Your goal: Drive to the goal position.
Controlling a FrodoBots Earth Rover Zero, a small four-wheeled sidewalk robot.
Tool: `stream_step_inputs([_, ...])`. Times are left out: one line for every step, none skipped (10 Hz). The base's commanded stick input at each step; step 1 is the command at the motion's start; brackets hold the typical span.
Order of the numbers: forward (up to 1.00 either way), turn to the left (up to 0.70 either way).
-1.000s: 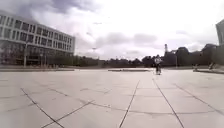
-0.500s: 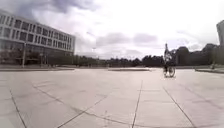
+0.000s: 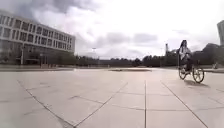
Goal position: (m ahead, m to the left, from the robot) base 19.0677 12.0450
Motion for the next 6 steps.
stream_step_inputs([0.7,0.0])
stream_step_inputs([0.7,0.0])
stream_step_inputs([0.7,0.0])
stream_step_inputs([0.7,0.0])
stream_step_inputs([0.7,0.0])
stream_step_inputs([0.7,0.0])
